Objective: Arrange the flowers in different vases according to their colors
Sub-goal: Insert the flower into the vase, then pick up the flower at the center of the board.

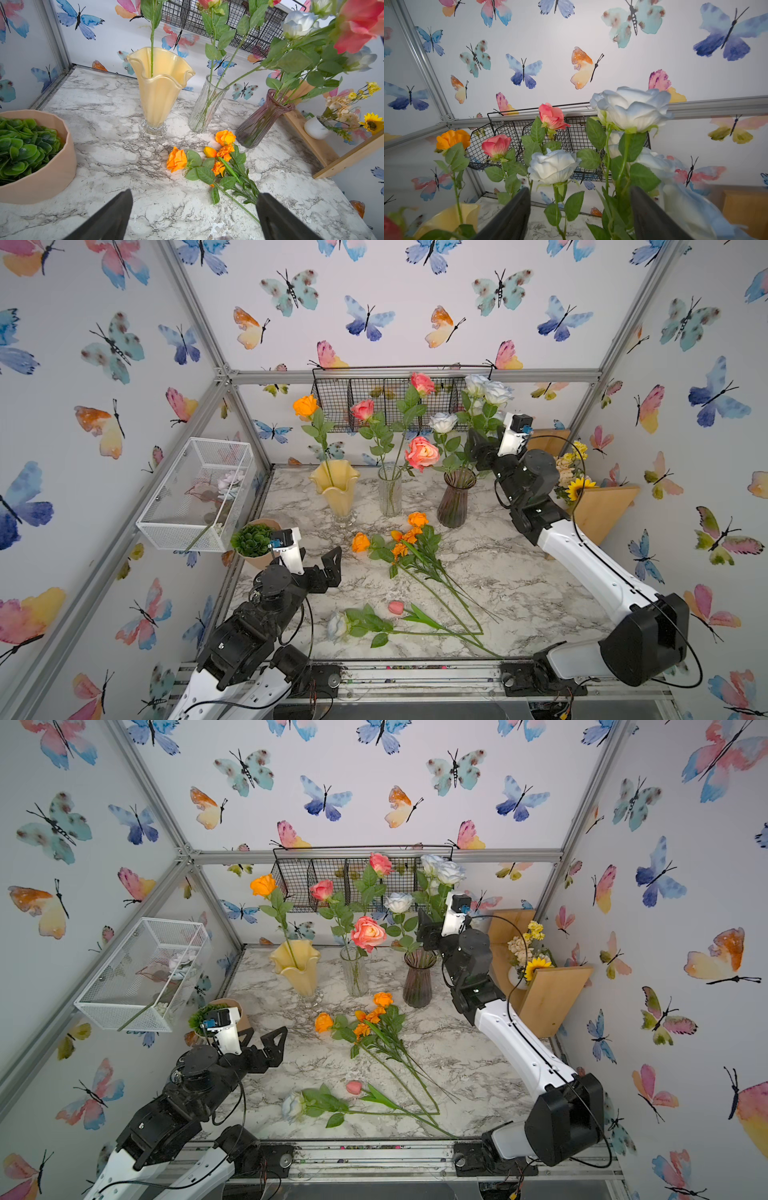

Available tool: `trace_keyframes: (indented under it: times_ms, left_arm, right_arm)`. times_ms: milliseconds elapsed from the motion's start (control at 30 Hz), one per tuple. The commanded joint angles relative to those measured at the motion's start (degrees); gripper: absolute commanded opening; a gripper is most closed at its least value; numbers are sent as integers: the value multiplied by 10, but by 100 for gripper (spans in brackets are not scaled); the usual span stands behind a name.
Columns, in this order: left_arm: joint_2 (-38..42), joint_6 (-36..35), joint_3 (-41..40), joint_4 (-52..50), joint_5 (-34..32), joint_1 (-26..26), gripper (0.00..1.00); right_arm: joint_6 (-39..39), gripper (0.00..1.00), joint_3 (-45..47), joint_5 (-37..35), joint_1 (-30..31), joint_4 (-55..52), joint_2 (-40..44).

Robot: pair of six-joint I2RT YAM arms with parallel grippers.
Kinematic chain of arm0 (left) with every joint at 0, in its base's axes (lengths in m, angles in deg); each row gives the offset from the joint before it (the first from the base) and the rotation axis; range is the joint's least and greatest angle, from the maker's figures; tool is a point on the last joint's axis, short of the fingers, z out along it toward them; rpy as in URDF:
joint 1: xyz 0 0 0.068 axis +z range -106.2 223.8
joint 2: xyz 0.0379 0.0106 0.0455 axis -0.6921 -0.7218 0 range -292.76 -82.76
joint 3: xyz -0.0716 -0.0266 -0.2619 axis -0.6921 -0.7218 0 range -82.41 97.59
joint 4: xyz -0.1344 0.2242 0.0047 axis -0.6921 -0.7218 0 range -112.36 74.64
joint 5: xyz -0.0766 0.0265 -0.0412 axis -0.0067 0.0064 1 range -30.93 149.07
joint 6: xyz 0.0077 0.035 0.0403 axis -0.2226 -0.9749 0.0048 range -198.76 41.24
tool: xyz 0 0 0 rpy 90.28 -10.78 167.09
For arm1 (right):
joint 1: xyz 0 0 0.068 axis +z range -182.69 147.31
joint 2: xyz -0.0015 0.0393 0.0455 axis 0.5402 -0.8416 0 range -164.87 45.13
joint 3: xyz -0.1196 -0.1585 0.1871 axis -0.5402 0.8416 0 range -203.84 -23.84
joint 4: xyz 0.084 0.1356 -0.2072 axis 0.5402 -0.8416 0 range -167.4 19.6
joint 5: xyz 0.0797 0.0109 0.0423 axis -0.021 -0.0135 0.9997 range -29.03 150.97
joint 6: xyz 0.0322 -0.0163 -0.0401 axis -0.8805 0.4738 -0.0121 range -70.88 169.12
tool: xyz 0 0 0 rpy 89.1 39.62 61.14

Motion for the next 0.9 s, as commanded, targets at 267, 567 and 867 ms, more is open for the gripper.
trace_keyframes:
  times_ms: [267,567,867]
  left_arm:
    - [-6,-7,-4,16,16,5,99]
    - [-16,-7,-3,16,16,5,99]
    - [-15,-7,-3,15,13,5,99]
  right_arm:
    - [-63,65,-28,196,-1,-400,90]
    - [-75,54,67,206,150,-523,74]
    - [-109,51,157,147,272,-509,9]
